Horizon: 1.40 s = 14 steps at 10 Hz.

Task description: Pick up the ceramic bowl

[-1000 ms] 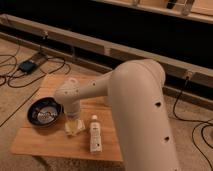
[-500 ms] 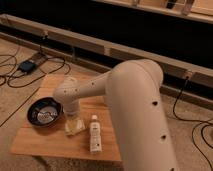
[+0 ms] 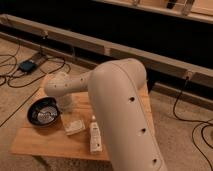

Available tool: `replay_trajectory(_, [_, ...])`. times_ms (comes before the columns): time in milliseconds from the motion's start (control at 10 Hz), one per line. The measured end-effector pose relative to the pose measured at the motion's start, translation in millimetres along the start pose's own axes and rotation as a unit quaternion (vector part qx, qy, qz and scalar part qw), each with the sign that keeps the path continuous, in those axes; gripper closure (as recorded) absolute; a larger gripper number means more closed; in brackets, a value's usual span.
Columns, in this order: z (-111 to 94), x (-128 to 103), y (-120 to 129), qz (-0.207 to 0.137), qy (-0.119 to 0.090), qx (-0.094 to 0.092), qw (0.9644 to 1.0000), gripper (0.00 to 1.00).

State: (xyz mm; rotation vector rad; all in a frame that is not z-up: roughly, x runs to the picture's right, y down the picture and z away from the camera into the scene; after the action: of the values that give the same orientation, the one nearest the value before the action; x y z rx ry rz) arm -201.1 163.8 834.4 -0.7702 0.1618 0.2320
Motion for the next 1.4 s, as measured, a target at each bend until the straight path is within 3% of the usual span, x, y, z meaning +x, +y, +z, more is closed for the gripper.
replay_trajectory(300, [-7.9, -29.0, -10.1, 0.018, -0.01, -0.011, 0.9997, 0.2])
replay_trajectory(600, [-14.6, -63.8, -27.3, 0.02, -0.049, -0.016, 0.9985, 0.2])
replay_trajectory(800, [-21.3, -85.2, -46.3, 0.022, -0.076, 0.009, 0.9968, 0.2])
replay_trajectory(1000, [-22.2, -101.2, -54.4, 0.024, -0.089, 0.028, 0.9953, 0.2])
replay_trajectory(1400, [-7.6, -120.4, -47.7, 0.016, -0.087, 0.041, 0.9952, 0.2])
